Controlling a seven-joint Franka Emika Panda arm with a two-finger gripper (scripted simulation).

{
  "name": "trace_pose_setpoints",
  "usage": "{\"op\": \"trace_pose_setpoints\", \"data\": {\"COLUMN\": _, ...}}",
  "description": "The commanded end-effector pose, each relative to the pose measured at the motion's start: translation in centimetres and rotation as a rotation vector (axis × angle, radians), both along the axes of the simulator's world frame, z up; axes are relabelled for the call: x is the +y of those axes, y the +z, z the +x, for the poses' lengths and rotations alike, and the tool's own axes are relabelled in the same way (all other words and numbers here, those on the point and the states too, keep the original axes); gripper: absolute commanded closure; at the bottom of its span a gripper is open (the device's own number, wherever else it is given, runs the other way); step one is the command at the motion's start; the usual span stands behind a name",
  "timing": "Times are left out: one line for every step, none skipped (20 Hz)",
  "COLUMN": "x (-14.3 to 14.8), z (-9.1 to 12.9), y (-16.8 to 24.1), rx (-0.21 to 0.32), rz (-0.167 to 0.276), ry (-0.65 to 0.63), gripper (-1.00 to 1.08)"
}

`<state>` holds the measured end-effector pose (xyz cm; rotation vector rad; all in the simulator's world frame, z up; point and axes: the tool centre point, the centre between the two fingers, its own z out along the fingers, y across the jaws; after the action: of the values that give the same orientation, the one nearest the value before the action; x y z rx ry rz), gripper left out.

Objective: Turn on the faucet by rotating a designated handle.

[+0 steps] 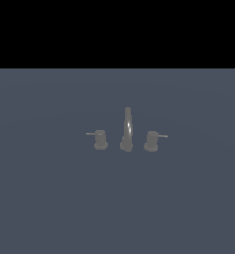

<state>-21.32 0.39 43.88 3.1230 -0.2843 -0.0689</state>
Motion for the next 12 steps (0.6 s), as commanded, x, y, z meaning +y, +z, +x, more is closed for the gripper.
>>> {"op": "trace_pose_setpoints", "data": {"x": 0.2, "z": 1.1, "y": -1.5, "rx": -0.001, "rz": -0.001, "ry": -0.055, "gripper": 1.08}}
{"op": "trace_pose_setpoints", "data": {"x": 0.2, "z": 1.6, "y": -2.1, "rx": -0.002, "rz": -0.001, "ry": -0.079, "gripper": 1.08}}
{"op": "trace_pose_setpoints", "data": {"x": 0.3, "z": 2.2, "y": -2.8, "rx": -0.002, "rz": -0.001, "ry": -0.105, "gripper": 1.08}}
{"op": "trace_pose_setpoints", "data": {"x": 0.3, "z": 2.8, "y": -3.5, "rx": -0.003, "rz": -0.002, "ry": -0.131, "gripper": 1.08}}
{"op": "trace_pose_setpoints", "data": {"x": 0.3, "z": 3.3, "y": -4.3, "rx": -0.003, "rz": -0.002, "ry": -0.158, "gripper": 1.08}}
{"op": "trace_pose_setpoints", "data": {"x": 0.4, "z": 3.9, "y": -5.0, "rx": -0.004, "rz": -0.002, "ry": -0.185, "gripper": 1.08}}
{"op": "trace_pose_setpoints", "data": {"x": 0.3, "z": 4.5, "y": -5.7, "rx": -0.005, "rz": -0.003, "ry": -0.213, "gripper": 1.08}}
{"op": "trace_pose_setpoints", "data": {"x": 0.3, "z": 5.1, "y": -6.5, "rx": -0.006, "rz": -0.003, "ry": -0.240, "gripper": 1.08}}
{"op": "trace_pose_setpoints", "data": {"x": 0.3, "z": 5.7, "y": -7.2, "rx": -0.006, "rz": -0.004, "ry": -0.267, "gripper": 1.08}}
{"op": "trace_pose_setpoints", "data": {"x": 0.2, "z": 6.3, "y": -7.9, "rx": -0.007, "rz": -0.004, "ry": -0.295, "gripper": 1.08}}
{"op": "trace_pose_setpoints", "data": {"x": 0.1, "z": 6.9, "y": -8.7, "rx": -0.008, "rz": -0.004, "ry": -0.322, "gripper": 1.08}}
{"op": "trace_pose_setpoints", "data": {"x": 0.0, "z": 7.5, "y": -9.4, "rx": -0.008, "rz": -0.005, "ry": -0.350, "gripper": 1.08}}
